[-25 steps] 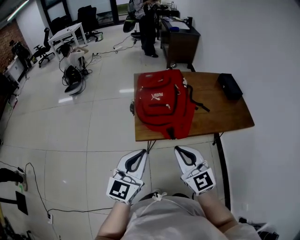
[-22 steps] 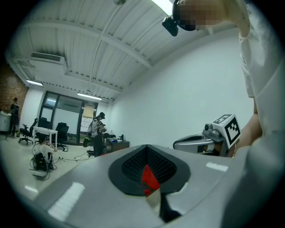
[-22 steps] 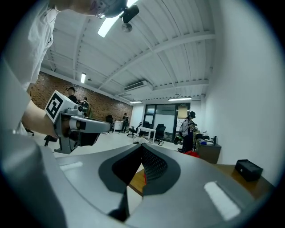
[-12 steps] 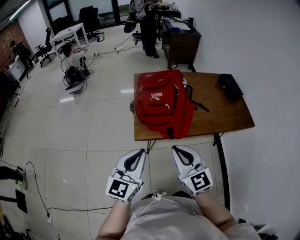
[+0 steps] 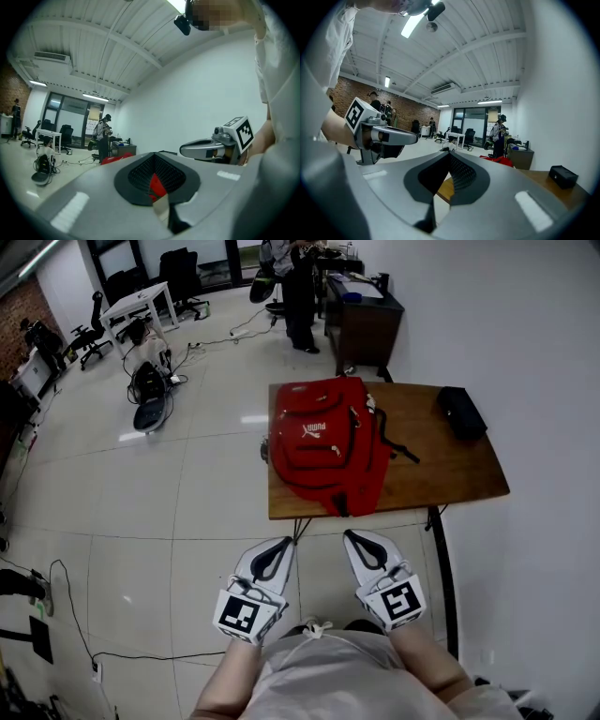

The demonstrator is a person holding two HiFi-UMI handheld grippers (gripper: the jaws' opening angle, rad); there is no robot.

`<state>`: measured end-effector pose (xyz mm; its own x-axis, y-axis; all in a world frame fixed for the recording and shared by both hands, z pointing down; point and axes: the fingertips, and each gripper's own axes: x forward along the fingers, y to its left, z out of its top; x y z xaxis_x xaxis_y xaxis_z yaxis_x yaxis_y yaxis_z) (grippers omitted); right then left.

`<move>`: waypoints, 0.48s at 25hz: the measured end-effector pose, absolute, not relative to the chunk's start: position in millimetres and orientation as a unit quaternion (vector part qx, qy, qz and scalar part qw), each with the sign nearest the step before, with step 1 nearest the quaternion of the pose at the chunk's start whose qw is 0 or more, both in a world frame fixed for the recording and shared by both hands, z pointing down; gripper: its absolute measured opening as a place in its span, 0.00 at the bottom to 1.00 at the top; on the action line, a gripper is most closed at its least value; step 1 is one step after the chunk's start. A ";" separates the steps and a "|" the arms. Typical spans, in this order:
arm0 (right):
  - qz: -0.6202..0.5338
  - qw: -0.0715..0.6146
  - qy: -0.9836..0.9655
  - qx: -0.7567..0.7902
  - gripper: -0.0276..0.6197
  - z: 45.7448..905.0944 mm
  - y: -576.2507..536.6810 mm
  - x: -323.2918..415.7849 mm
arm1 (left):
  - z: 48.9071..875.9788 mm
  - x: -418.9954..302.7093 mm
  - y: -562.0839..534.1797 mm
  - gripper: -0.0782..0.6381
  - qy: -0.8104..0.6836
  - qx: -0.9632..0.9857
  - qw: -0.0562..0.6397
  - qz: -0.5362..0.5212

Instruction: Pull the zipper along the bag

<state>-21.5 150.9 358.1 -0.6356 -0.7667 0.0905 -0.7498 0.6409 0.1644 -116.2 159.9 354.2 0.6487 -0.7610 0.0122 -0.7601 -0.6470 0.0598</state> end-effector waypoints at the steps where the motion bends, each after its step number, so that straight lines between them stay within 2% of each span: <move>1: -0.058 0.077 -0.902 0.421 0.05 358.2 151.4 -21.9 | 355.5 -116.8 159.7 0.12 -0.419 0.908 0.030 -0.004; 12: -0.060 0.078 -0.900 0.425 0.05 356.2 151.9 -20.5 | 352.3 -111.7 157.1 0.12 -0.411 0.911 0.028 -0.009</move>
